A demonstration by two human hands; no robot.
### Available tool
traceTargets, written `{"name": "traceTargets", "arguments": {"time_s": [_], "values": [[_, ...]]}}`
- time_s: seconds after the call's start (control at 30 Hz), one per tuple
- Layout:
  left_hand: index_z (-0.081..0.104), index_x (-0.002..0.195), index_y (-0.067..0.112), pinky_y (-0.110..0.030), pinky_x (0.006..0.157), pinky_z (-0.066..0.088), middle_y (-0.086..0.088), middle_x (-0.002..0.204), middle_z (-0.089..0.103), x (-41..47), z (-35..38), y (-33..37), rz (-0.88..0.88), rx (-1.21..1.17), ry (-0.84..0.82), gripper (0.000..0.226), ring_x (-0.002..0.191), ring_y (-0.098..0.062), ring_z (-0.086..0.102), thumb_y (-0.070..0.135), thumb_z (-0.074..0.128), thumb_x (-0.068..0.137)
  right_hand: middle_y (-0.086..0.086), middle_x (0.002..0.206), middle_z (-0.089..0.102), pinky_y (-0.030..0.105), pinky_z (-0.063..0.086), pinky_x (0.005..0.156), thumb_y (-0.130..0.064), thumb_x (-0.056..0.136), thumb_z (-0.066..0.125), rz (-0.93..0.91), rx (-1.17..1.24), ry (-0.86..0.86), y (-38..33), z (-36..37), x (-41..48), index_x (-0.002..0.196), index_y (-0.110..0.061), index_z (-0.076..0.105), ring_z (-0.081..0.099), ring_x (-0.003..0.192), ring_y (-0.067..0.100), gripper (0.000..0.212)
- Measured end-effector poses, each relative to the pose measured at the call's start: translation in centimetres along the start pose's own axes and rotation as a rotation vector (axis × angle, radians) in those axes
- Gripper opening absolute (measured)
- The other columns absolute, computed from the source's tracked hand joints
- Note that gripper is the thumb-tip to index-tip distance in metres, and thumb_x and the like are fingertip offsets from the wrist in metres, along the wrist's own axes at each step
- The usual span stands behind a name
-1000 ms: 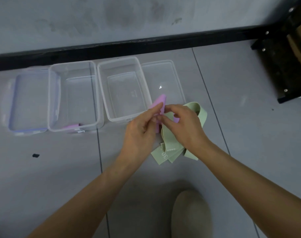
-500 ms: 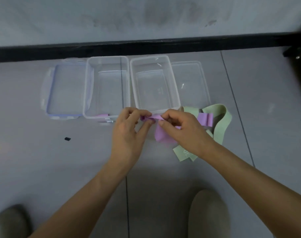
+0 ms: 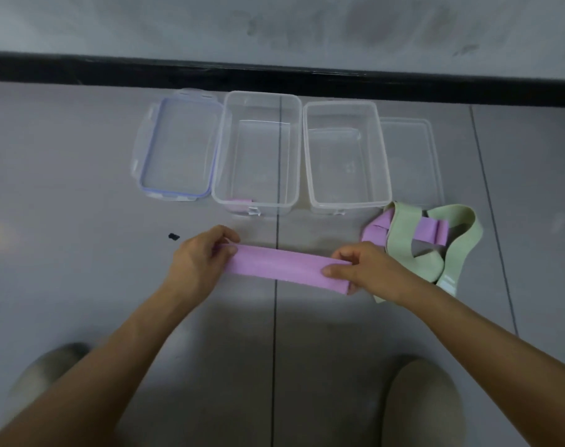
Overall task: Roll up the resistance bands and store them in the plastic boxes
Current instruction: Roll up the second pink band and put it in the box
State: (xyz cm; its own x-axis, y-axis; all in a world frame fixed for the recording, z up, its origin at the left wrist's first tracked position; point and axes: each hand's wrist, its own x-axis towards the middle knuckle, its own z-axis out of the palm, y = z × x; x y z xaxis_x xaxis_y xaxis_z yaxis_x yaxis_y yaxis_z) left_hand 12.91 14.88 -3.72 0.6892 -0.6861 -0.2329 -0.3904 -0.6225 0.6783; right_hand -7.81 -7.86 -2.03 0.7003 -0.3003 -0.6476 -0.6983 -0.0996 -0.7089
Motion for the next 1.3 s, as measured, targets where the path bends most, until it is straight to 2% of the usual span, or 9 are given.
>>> {"name": "traceTargets", "arguments": {"time_s": [0.23, 0.4, 0.53, 0.67, 0.8, 0.9, 1.1, 1.2, 1.3], "values": [[0.068, 0.102, 0.025, -0.019, 0.071, 0.046, 0.003, 0.091, 0.067, 1.3, 0.2, -3.6, -0.088, 0.012, -0.207, 0.034, 0.076, -0.015, 0.062, -0.003, 0.059, 0.085, 0.006, 0.066, 0.058, 0.028, 0.060, 0.061, -0.014, 0.092, 0.068, 0.091, 0.183, 0.239, 1.1, -1.1, 1.2, 0.097, -0.011, 0.071, 0.059, 0.061, 0.013, 0.007], [0.068, 0.096, 0.024, -0.008, 0.067, 0.043, 0.005, 0.087, 0.069, 0.9, 1.2, -4.2, -0.118, -0.034, -0.201, 0.032, 0.077, -0.014, 0.063, -0.004, 0.056, 0.086, 0.007, 0.066, 0.058, 0.025, 0.058, 0.058, -0.017, 0.093, 0.066, 0.114, 0.182, 0.222, 2.0, -0.8, 0.8, 0.092, -0.008, 0.070, 0.057, 0.060, 0.014, 0.010], [0.068, 0.090, 0.023, -0.009, 0.064, 0.043, 0.011, 0.073, 0.069, 0.7, 0.7, -3.7, -0.049, -0.065, -0.264, 0.030, 0.067, -0.005, 0.063, -0.005, 0.059, 0.085, 0.005, 0.064, 0.054, 0.030, 0.058, 0.062, -0.021, 0.095, 0.063, 0.106, 0.157, 0.307, 3.0, -1.1, 1.0, 0.094, -0.008, 0.070, 0.053, 0.059, 0.013, 0.014], [0.066, 0.086, 0.025, -0.010, 0.061, 0.043, 0.013, 0.072, 0.069, 0.8, 0.2, -3.0, -0.003, -0.090, -0.286, 0.029, 0.062, -0.001, 0.060, -0.003, 0.061, 0.086, 0.007, 0.063, 0.050, 0.024, 0.051, 0.054, -0.023, 0.095, 0.064, 0.150, 0.167, 0.352, 3.6, -1.4, 1.5, 0.099, 0.006, 0.066, 0.049, 0.054, 0.012, 0.030], [0.066, 0.088, 0.023, -0.015, 0.059, 0.046, 0.007, 0.075, 0.068, 1.1, 0.1, -3.0, -0.016, -0.166, -0.281, 0.031, 0.061, -0.007, 0.059, -0.006, 0.055, 0.089, 0.006, 0.064, 0.048, 0.020, 0.048, 0.049, -0.023, 0.094, 0.065, 0.173, 0.235, 0.375, 3.3, -1.6, 2.3, 0.102, 0.013, 0.059, 0.046, 0.050, 0.009, 0.038], [0.071, 0.087, 0.028, -0.018, 0.064, 0.045, 0.006, 0.080, 0.070, 1.3, 0.1, -3.5, 0.030, -0.097, -0.328, 0.033, 0.067, -0.013, 0.058, 0.000, 0.054, 0.094, 0.008, 0.065, 0.047, 0.020, 0.047, 0.048, -0.024, 0.095, 0.064, 0.174, 0.233, 0.371, 2.9, -1.9, 2.5, 0.102, 0.015, 0.057, 0.046, 0.052, 0.012, 0.041], [0.069, 0.089, 0.035, -0.023, 0.084, 0.046, 0.012, 0.098, 0.070, 1.5, 0.1, -3.4, 0.061, 0.031, -0.313, 0.029, 0.086, -0.008, 0.060, 0.010, 0.055, 0.094, 0.011, 0.067, 0.046, 0.022, 0.048, 0.048, -0.024, 0.094, 0.065, 0.178, 0.210, 0.389, 2.8, -2.2, 2.7, 0.097, 0.016, 0.055, 0.046, 0.054, 0.013, 0.042], [0.067, 0.079, 0.030, -0.023, 0.076, 0.048, 0.012, 0.081, 0.068, 1.4, 0.3, -2.7, 0.024, 0.026, -0.250, 0.009, 0.078, -0.007, 0.061, 0.036, 0.064, 0.086, 0.012, 0.066, 0.045, 0.022, 0.048, 0.047, -0.024, 0.094, 0.065, 0.168, 0.193, 0.397, 2.7, -2.1, 2.8, 0.092, 0.015, 0.055, 0.046, 0.052, 0.013, 0.040], [0.059, 0.070, 0.024, -0.024, 0.065, 0.048, 0.008, 0.067, 0.065, 1.4, 0.7, -2.6, -0.047, 0.024, -0.151, 0.030, 0.068, -0.009, 0.060, 0.045, 0.078, 0.076, 0.011, 0.065, 0.046, 0.022, 0.048, 0.049, -0.025, 0.095, 0.064, 0.155, 0.183, 0.386, 2.4, -2.0, 2.7, 0.088, 0.006, 0.060, 0.046, 0.053, 0.014, 0.032]]}}
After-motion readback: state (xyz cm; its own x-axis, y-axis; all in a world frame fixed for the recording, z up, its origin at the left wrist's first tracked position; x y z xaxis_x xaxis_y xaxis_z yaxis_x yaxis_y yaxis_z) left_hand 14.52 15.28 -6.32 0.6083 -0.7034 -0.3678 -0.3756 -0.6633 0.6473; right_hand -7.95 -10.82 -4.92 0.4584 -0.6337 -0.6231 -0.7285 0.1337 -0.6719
